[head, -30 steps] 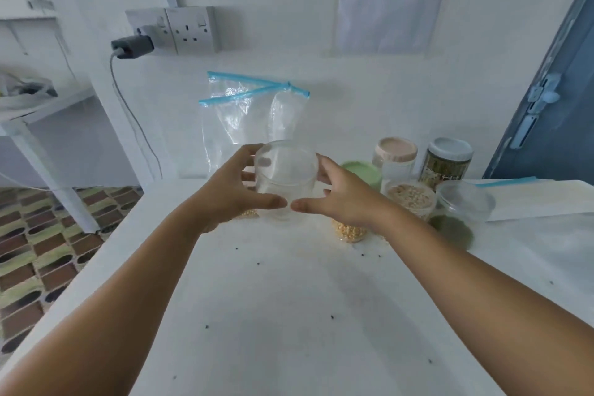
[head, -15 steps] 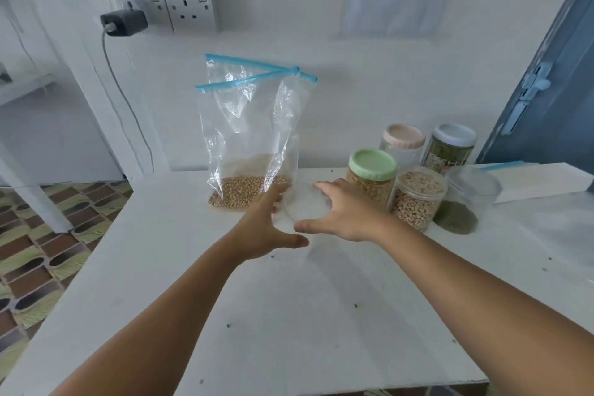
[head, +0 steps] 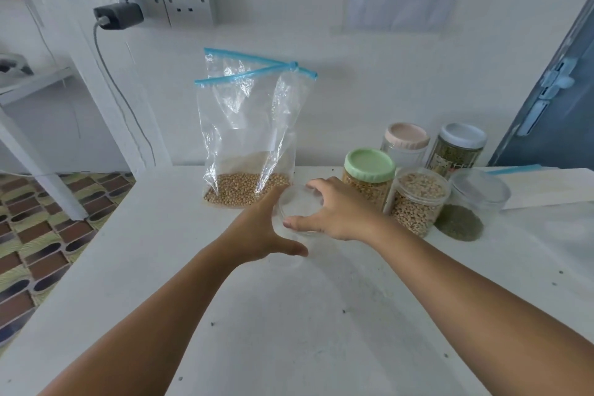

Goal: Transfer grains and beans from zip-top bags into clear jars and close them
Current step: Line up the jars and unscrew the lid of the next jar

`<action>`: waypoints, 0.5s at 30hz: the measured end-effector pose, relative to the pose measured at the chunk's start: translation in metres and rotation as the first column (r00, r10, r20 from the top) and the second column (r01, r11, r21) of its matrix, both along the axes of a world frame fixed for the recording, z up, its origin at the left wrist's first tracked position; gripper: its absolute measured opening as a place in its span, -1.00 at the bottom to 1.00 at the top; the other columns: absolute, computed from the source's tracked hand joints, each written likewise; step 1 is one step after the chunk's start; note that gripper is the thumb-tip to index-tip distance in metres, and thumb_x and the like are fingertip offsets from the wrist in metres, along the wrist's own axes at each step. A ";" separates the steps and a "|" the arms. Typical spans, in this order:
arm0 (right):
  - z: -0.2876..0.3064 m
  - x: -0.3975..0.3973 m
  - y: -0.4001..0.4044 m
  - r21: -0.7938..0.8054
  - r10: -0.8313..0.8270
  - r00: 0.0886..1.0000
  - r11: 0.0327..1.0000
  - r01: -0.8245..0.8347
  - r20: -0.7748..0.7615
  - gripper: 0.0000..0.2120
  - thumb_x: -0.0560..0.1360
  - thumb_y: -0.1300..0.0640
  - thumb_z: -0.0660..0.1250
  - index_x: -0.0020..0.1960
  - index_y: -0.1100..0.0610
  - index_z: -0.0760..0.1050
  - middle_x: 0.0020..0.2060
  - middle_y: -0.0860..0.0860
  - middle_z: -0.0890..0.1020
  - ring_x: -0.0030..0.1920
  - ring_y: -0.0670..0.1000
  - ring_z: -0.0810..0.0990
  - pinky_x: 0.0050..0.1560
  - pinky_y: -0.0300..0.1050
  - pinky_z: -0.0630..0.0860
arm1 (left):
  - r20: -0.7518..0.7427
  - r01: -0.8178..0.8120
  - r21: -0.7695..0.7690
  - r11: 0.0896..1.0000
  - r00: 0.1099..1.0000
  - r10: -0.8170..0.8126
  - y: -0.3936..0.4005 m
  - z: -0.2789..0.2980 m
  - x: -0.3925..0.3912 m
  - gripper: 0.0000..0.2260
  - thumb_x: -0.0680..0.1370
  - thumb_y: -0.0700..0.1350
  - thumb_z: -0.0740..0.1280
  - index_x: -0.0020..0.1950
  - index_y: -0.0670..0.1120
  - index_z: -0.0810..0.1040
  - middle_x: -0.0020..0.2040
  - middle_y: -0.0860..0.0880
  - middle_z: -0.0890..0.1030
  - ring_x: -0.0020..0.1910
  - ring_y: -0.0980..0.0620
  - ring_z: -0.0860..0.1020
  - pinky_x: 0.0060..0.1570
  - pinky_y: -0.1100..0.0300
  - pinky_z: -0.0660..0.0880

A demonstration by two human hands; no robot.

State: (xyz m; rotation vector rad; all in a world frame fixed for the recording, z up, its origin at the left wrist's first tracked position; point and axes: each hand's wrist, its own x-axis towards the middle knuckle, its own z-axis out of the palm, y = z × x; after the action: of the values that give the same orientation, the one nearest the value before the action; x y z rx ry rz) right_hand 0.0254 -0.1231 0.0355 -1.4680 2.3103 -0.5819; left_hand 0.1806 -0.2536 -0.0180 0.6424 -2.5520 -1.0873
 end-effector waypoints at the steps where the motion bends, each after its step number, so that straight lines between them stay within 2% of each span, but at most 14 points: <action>1: -0.001 0.000 0.000 -0.006 0.005 1.000 1.000 -0.005 -0.017 -0.02 0.32 -0.49 0.44 0.56 -0.01 0.28 0.40 -0.05 0.41 0.33 0.00 0.47 0.31 0.05 0.50 | 0.013 0.000 -0.013 1.000 1.000 0.000 0.000 0.001 -0.001 0.07 0.20 0.19 0.73 0.59 0.25 0.23 0.30 0.33 0.49 0.23 0.29 0.47 0.12 0.30 0.44; 5: 0.000 -0.004 0.001 -0.013 0.033 0.999 0.999 -0.033 -0.015 -0.05 0.34 -0.45 0.46 0.55 0.01 0.30 0.39 -0.04 0.42 0.33 0.01 0.46 0.31 0.04 0.50 | 0.040 -0.004 -0.047 0.999 0.999 0.005 0.002 0.004 -0.005 0.07 0.21 0.22 0.72 0.59 0.23 0.23 0.39 0.25 0.48 0.31 0.12 0.48 0.20 0.20 0.44; 9: 0.005 -0.009 0.003 0.046 0.073 0.994 0.997 -0.069 -0.080 -0.05 0.38 -0.53 0.35 0.57 0.01 0.29 0.44 0.00 0.42 0.39 0.05 0.45 0.33 0.06 0.48 | 0.087 0.002 -0.054 0.999 0.996 0.003 0.000 0.008 -0.008 0.09 0.20 0.24 0.72 0.60 0.23 0.21 0.44 0.19 0.47 0.32 0.05 0.50 0.18 -0.01 0.60; 12: 0.009 -0.010 0.005 0.077 0.100 0.990 0.993 -0.092 -0.095 -0.03 0.41 -0.53 0.32 0.62 0.01 0.21 0.50 0.02 0.37 0.46 0.08 0.40 0.38 0.06 0.43 | 0.088 0.005 -0.030 1.000 0.996 -0.002 -0.004 0.008 -0.008 0.06 0.22 0.19 0.73 0.59 0.24 0.24 0.41 0.22 0.49 0.35 0.10 0.47 0.27 0.11 0.46; 15: 0.010 -0.008 -0.001 0.050 0.087 0.994 0.995 -0.084 -0.068 -0.01 0.37 -0.47 0.43 0.60 0.03 0.24 0.46 -0.01 0.40 0.39 0.06 0.46 0.32 0.05 0.49 | 0.088 0.005 -0.004 1.000 0.996 -0.005 -0.006 0.007 -0.007 0.03 0.22 0.16 0.74 0.56 0.27 0.26 0.34 0.27 0.52 0.29 0.22 0.49 0.26 0.15 0.45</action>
State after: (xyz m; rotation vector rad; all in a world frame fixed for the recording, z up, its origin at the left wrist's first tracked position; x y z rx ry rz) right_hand 0.0173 -0.1236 0.0458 -1.5800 2.2834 -0.4561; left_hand 0.1739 -0.2597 -0.0106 0.6979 -2.6310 -1.0771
